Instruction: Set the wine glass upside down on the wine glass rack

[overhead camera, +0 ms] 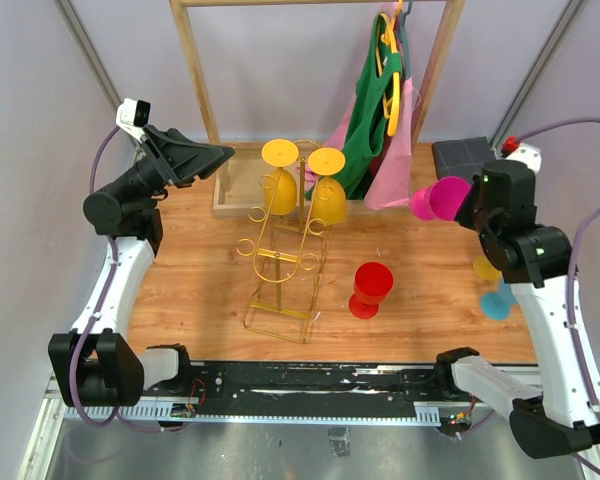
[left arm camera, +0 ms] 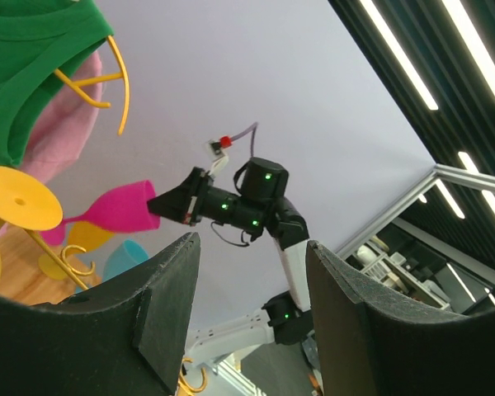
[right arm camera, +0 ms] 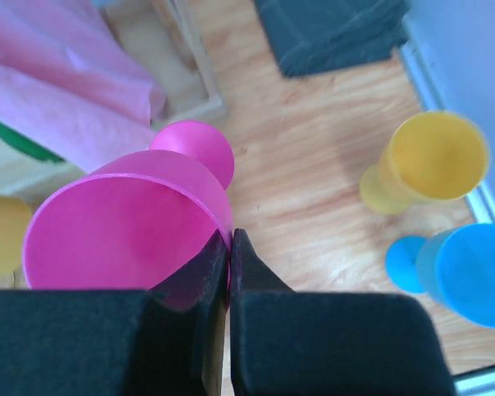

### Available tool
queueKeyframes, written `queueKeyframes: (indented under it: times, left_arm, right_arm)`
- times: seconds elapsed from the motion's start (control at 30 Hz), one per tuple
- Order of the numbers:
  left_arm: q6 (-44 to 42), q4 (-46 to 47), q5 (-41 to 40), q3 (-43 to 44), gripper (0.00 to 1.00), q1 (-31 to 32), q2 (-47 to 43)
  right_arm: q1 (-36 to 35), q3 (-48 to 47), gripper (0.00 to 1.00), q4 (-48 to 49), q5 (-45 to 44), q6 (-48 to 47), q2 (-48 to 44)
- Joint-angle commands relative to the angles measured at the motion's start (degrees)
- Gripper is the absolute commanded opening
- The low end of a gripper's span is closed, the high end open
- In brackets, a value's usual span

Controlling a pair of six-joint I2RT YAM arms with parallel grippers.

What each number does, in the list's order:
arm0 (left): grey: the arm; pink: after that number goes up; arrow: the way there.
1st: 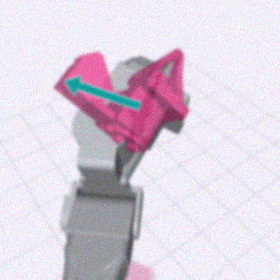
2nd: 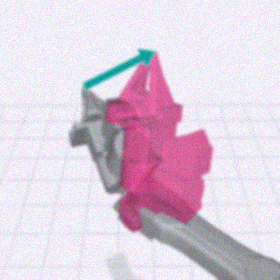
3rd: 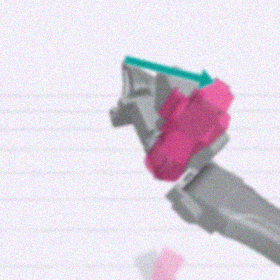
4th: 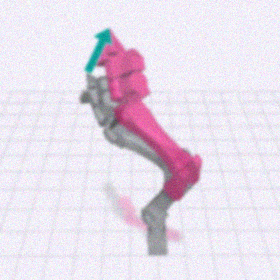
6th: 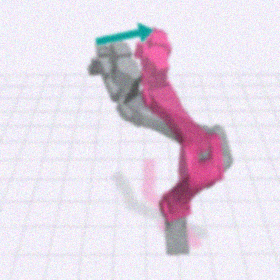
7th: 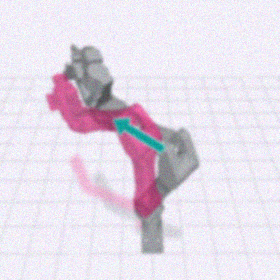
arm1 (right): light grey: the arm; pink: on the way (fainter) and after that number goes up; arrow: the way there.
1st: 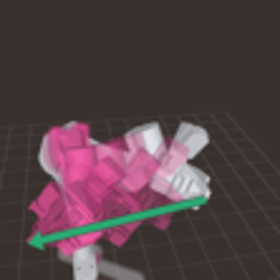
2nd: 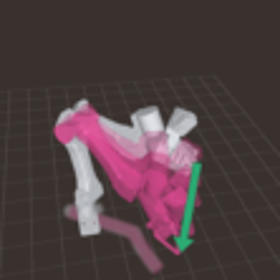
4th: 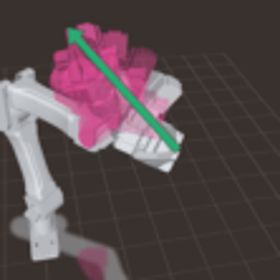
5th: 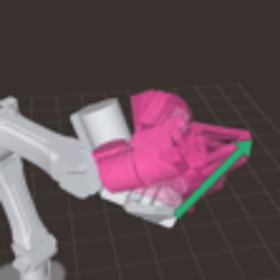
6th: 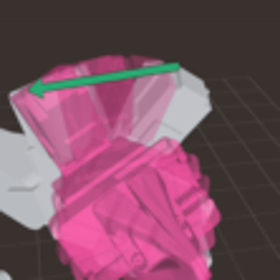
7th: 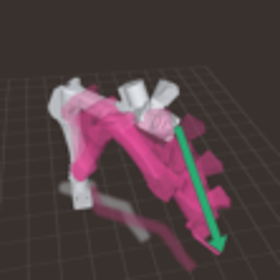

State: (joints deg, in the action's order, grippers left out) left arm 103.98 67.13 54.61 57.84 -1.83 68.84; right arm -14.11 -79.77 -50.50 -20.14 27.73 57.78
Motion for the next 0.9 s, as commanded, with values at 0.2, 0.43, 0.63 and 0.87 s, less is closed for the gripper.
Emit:
queueKeyframes:
  times: [0.2, 0.43, 0.63, 0.87]
  left_arm:
    - [-1.97, -1.56, -0.06, 0.67, 0.59, -0.4, -1.2]
    - [-3.08, -3.47, 0.17, 0.94, 0.59, -0.42, -1.51]
    - [-3.09, -3.88, 0.15, 1.41, 0.59, -0.43, -1.74]
    - [-1.96, -3.41, -0.26, 1.46, 0.59, -0.46, -2.44]
  right_arm:
    - [0.57, -7.21, 0.01, 14.88, -11.95, -7.61, -7.73]
    - [0.55, -10.83, 0.01, 31.85, -0.64, -6.06, -8.11]
    - [0.51, -16.18, 0.01, 43.94, 15.84, 3.35, -3.11]
    - [0.65, -20.04, 0.01, 56.43, 40.3, 18.57, 6.17]
